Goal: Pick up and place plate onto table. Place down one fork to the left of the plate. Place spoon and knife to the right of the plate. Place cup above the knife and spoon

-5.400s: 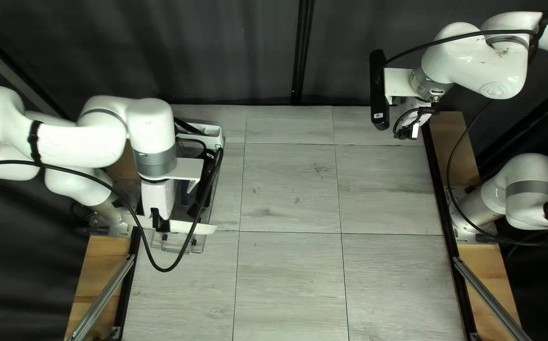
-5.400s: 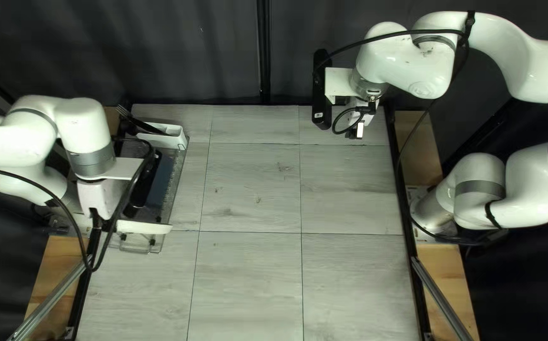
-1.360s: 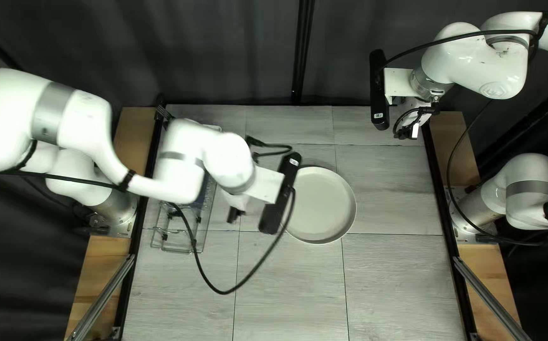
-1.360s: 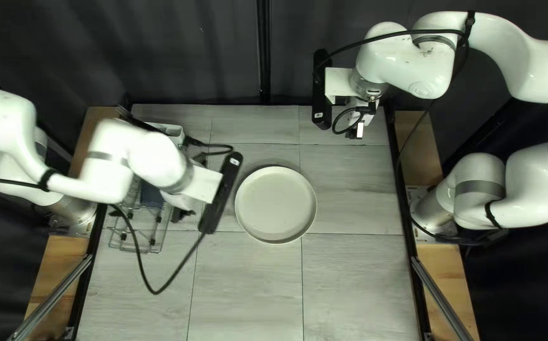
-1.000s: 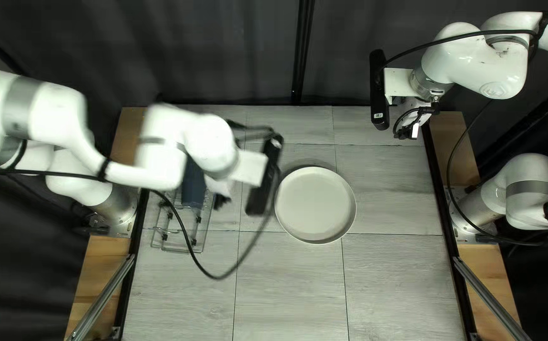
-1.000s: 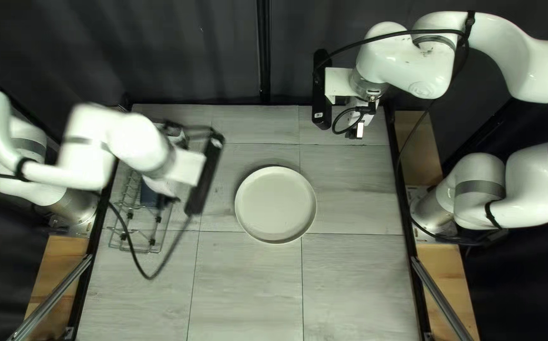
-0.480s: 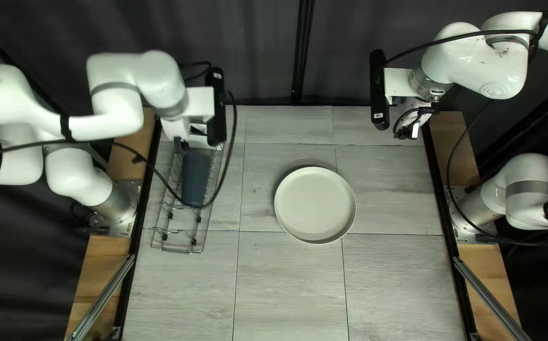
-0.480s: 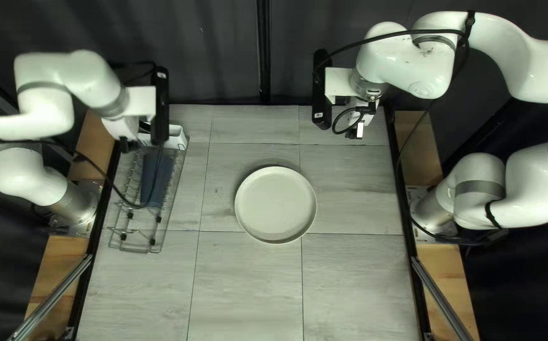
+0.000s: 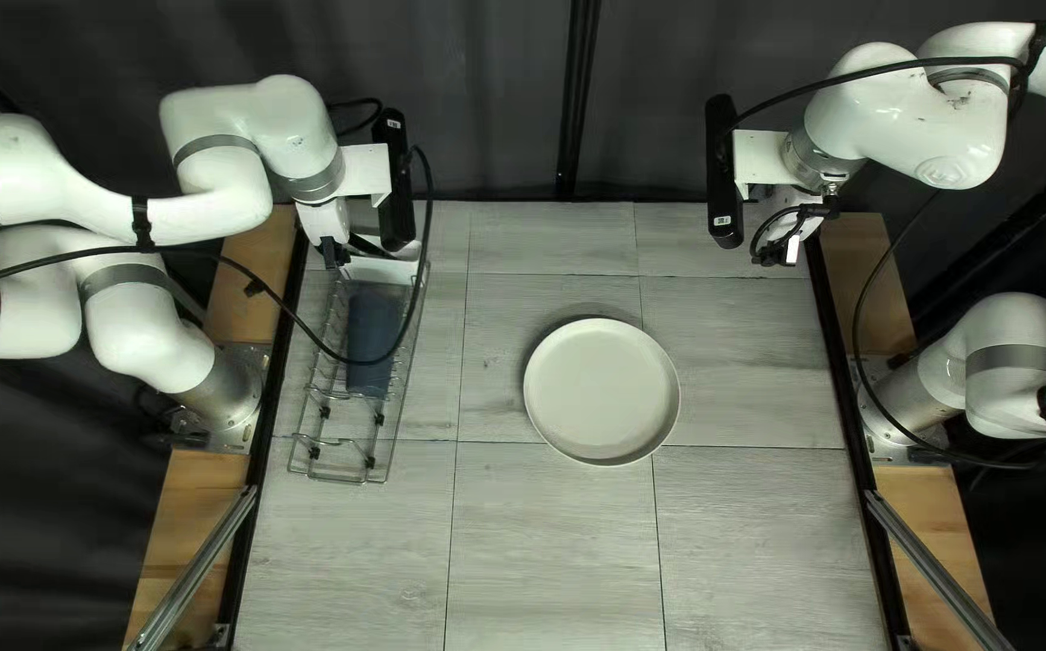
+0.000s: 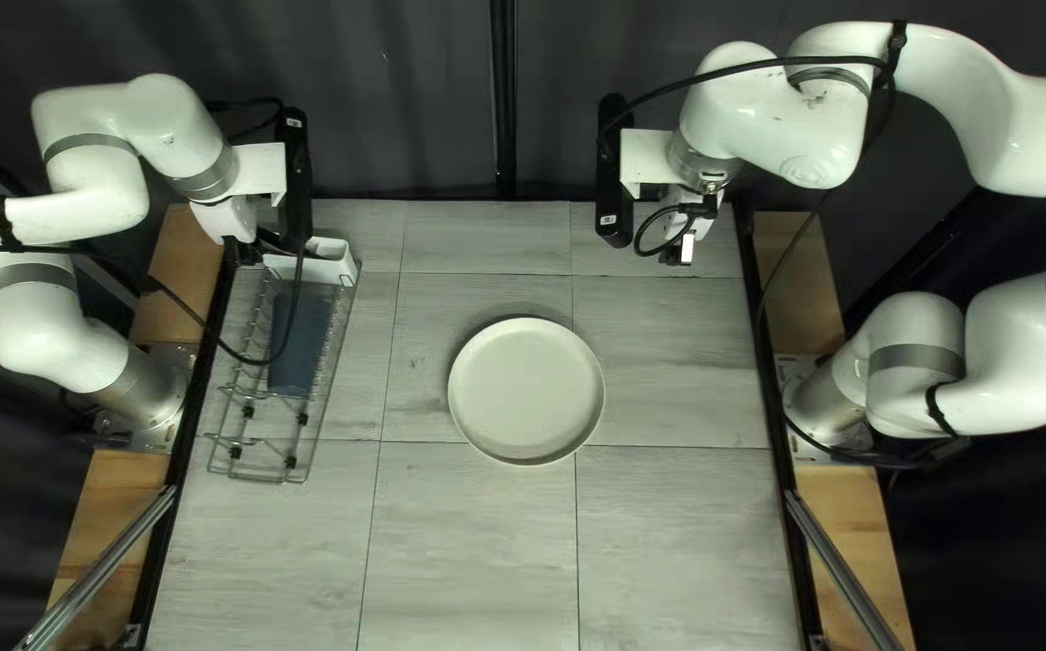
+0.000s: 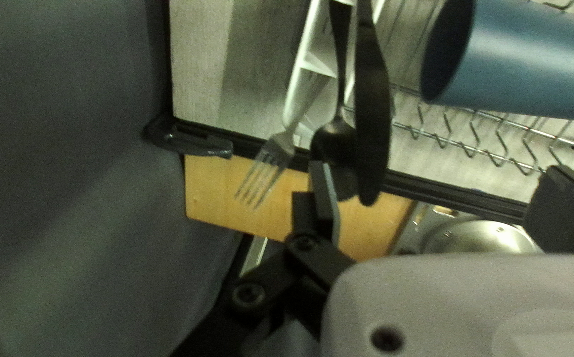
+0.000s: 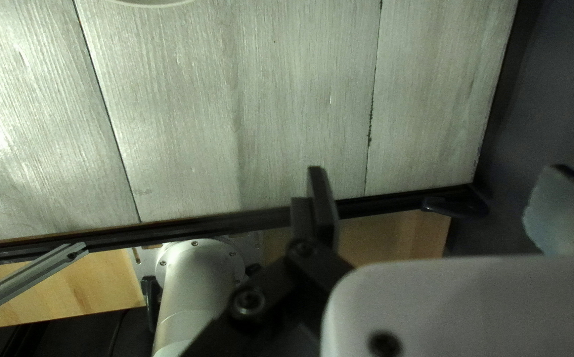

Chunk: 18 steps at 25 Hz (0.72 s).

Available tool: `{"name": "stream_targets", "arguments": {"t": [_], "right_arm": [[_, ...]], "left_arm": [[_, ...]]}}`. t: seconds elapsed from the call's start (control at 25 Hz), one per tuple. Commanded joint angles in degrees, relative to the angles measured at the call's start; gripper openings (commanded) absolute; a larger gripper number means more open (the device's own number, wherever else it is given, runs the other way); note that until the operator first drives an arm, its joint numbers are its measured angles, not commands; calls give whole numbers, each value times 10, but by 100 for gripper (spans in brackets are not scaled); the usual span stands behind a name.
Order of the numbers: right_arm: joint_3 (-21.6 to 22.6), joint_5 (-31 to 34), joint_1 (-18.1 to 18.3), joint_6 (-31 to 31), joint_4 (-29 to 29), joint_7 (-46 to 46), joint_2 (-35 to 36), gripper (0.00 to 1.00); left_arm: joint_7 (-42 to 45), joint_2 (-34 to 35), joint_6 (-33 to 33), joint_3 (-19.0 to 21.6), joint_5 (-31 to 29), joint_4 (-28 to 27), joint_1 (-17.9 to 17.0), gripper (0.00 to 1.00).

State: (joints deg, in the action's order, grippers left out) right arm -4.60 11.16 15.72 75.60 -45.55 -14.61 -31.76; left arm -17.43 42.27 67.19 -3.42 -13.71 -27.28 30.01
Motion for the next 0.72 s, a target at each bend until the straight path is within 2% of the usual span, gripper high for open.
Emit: {"name": "stream_targets", "arguments": {"t": [0.04, 0.12, 0.2, 0.24, 0.28, 0.32, 0.48, 0.72], "right_arm": [[0, 0, 0, 0, 0, 0, 0, 100], [0, 0, 0, 0, 0, 0, 0, 100], [0, 0, 0, 0, 0, 0, 0, 100], [0, 0, 0, 0, 0, 0, 0, 100], [0, 0, 0, 0, 0, 0, 0, 100], [0, 0, 0, 0, 0, 0, 0, 100], [0, 0, 0, 0, 0, 0, 0, 100], [0, 0, 0, 0, 0, 0, 0, 100]], "left_arm": [[-6, -9, -20, -11, -2, 12, 3, 100], [-6, -17, -29, -13, -2, 16, 3, 100], [-8, -18, -36, -17, -3, 22, 5, 94], [-9, -19, -39, -19, -4, 25, 6, 56], [-11, -19, -41, -21, -4, 28, 6, 8], [-12, -18, -41, -22, -4, 29, 7, 2], [-14, -13, -40, -24, -2, 34, 6, 0], [-13, 11, -3, -14, 8, 17, -1, 0]]}}
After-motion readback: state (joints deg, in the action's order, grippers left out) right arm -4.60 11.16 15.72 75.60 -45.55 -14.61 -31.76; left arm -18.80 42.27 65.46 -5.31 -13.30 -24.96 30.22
